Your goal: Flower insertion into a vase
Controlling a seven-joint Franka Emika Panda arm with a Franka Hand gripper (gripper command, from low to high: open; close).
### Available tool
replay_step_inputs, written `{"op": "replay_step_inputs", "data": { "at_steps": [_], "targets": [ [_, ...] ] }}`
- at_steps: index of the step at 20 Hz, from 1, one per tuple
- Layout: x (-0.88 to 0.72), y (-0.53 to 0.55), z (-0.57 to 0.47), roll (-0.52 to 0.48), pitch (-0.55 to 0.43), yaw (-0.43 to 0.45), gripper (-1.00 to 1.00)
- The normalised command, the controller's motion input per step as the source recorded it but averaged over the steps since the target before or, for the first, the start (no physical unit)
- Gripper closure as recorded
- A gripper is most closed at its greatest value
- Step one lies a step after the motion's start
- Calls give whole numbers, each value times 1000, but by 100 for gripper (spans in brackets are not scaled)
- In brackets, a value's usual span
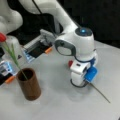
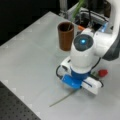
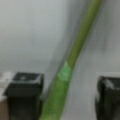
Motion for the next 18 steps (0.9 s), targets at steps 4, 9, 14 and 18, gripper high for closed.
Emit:
{"op": "replay_step_inputs", "data": {
  "at_steps": [4, 9, 14, 18],
  "targets": [
    [1, 82, 146, -174, 85, 37, -100],
    [74, 72, 5, -148, 53, 12, -100],
    [165, 61, -126, -136, 19, 2, -100],
    [249, 72, -164, -143, -6, 0, -100]
  ]
}}
